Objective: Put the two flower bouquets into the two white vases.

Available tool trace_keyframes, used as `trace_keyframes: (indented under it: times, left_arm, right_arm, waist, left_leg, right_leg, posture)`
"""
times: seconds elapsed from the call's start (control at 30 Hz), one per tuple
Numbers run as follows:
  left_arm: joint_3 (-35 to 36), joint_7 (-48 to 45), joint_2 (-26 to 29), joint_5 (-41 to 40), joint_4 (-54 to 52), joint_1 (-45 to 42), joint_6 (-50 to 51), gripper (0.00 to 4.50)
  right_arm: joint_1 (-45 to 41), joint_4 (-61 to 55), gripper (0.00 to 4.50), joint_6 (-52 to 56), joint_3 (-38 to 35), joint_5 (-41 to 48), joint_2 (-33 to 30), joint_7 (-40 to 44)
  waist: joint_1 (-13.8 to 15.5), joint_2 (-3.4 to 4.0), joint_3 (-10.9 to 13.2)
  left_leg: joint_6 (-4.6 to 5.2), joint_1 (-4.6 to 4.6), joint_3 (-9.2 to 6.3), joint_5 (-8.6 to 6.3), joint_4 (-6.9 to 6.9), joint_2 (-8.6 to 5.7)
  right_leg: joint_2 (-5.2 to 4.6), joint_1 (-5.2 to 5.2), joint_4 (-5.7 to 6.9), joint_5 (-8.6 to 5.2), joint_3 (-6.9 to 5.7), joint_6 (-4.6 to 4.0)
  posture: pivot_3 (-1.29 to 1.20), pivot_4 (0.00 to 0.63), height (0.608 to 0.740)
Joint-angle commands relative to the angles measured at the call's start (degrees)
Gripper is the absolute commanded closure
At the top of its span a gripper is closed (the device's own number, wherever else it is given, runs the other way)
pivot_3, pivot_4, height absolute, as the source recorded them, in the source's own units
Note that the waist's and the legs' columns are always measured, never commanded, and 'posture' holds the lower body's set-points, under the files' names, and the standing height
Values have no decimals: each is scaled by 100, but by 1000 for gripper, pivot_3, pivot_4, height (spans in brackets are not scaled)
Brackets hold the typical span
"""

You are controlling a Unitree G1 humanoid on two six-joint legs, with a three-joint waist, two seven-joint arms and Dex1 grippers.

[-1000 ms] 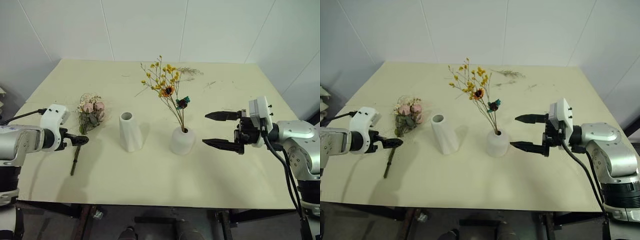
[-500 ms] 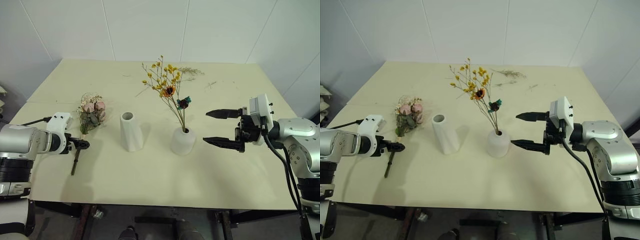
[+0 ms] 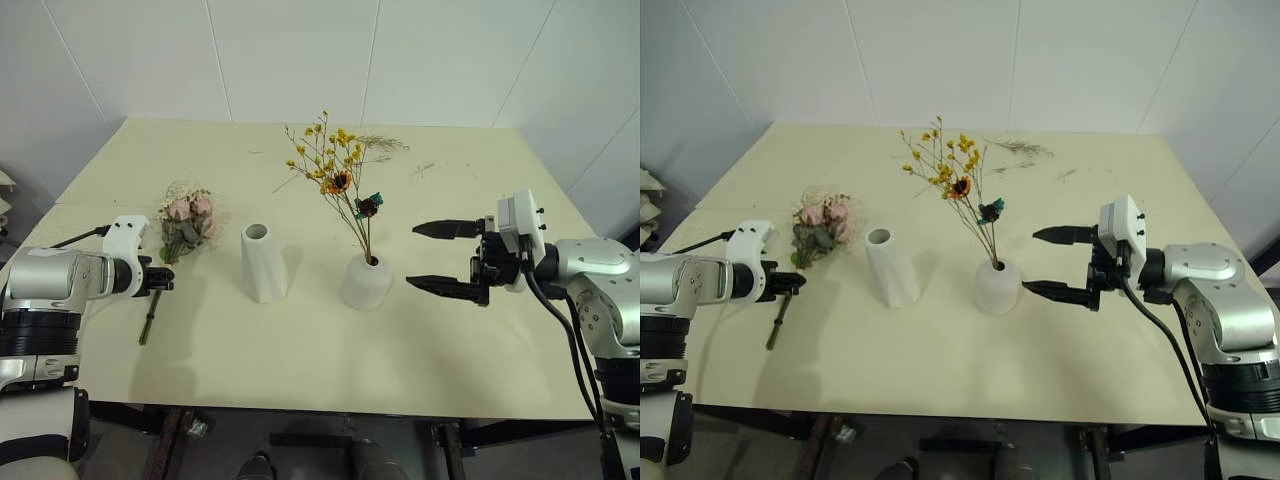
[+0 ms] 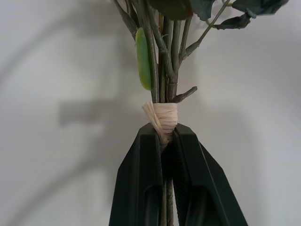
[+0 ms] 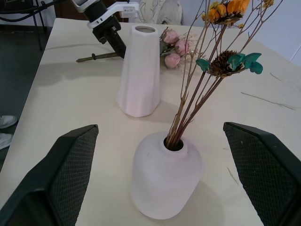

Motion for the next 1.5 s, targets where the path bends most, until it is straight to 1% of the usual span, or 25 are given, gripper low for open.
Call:
trace_keyframes:
  times: [0.03, 0.1, 0.17, 0.27, 0.33, 0.43, 0.6, 0.7, 0.77, 0.93, 1.07, 1.17, 1.4, 1.5]
  left_arm:
    - [197, -243, 113, 17, -281, -39, -571, 4472]
    - [286, -394, 116, -5, -405, -17, -1017, 4472]
    - [597, -273, -28, -15, -429, -54, -1544, 4472]
    - [1068, -223, -287, -75, -316, -183, -2691, 4472]
    - [1404, -462, -509, -261, -240, -314, -3664, 4472]
    - [1710, -1004, -808, -625, -143, -511, -4663, 4472]
    - [1900, -1624, -1140, -1099, 213, -917, -5375, 4472]
    - [1999, -2323, -1378, -1530, 269, -1046, -5769, 4472]
    - [2086, -2666, -1530, -1829, 293, -1116, -5895, 4472]
    - [2120, -2942, -1739, -2189, 508, -1290, -5942, 4472]
    - [2090, -3487, -1939, -2722, 628, -1388, -5524, 4472]
    - [2077, -3559, -2037, -2932, 669, -1439, -5261, 4472]
    - [1904, -3770, -2235, -3128, 624, -1359, -4789, 4472]
    - [1723, -3806, -2175, -2939, 587, -1268, -4679, 4472]
  right_arm:
    - [48, -240, 0, -129, -206, 125, -61, 26]
    - [62, -252, 0, -130, -209, 107, -61, 1]
    - [82, -262, 0, -135, -223, 104, -63, -15]
    - [97, -259, 0, -153, -230, 99, -63, -35]
    - [95, -251, 0, -174, -220, 87, -48, -59]
    - [78, -236, 0, -200, -196, 72, -17, -97]
    - [41, -228, 0, -226, -175, 88, 37, -150]
    - [16, -263, 0, -219, -189, 144, 93, -166]
    - [-1, -290, 0, -209, -208, 189, 132, -181]
    - [-10, -359, 0, -181, -255, 344, 204, -211]
    - [58, -431, 0, -189, -281, 426, 180, -187]
    - [84, -437, 0, -193, -287, 403, 158, -246]
    - [282, -611, 0, -175, -296, 391, 186, -444]
    - [380, -703, 0, -162, -339, 413, 176, -541]
  waist:
    - [1, 0, 0]
    - [-1, 0, 0]
    - [1, 0, 0]
    - [7, 0, 0]
    - [23, 0, 0]
    - [81, 0, 0]
    - [120, 0, 0]
    - [120, 0, 0]
    - [116, 0, 0]
    - [95, 0, 0]
    - [107, 0, 0]
    - [107, 0, 0]
    - [105, -1, 0]
    - [106, 0, 0]
  left_leg:
    - [0, 0, 0, 0, 0, 0]
    - [-1, 0, 1, 1, 0, 0]
    - [-2, 0, 1, 1, 1, 0]
    - [-2, 0, 1, 1, 2, 0]
    - [-2, 0, 1, 1, 5, -1]
    - [-3, -1, 3, 2, 8, -1]
    - [-3, 0, 5, 2, 12, -1]
    - [-3, 0, 5, 2, 18, -3]
    - [-3, 0, 5, 2, 20, -3]
    - [-3, 2, 5, 2, 22, -2]
    - [-3, 2, 4, 2, 31, -4]
    - [-3, 2, 4, 2, 37, -4]
    - [-3, 3, 3, 2, 41, -4]
    - [-3, 2, 3, 2, 42, -5]
  right_leg:
    - [0, 0, 0, 0, 0, 0]
    - [-1, 0, 0, 0, 1, 1]
    - [-1, 0, 0, 1, 1, 1]
    - [-1, 0, 1, 1, 1, 1]
    - [-2, 0, 3, 1, 1, 1]
    - [-2, 2, 1, 3, 1, 3]
    - [-2, 5, 1, 4, 2, 5]
    - [-3, 8, 1, 7, 3, 9]
    - [-3, 10, 0, 8, 3, 10]
    - [-2, 10, 7, 8, 5, 10]
    - [-2, 15, 7, 9, 4, 12]
    - [-2, 18, 6, 10, 4, 14]
    - [-1, 18, 9, 11, 4, 14]
    - [-1, 18, 8, 11, 5, 15]
  posture:
    - [0, 150, 740]
    - [0, 150, 740]
    - [0, 150, 740]
    - [0, 150, 740]
    - [0, 150, 740]
    - [0, 150, 740]
    - [0, 150, 740]
    - [0, 150, 740]
    - [0, 150, 740]
    - [0, 150, 740]
    - [0, 150, 740]
    - [0, 150, 740]
    - [0, 150, 740]
    - [0, 150, 740]
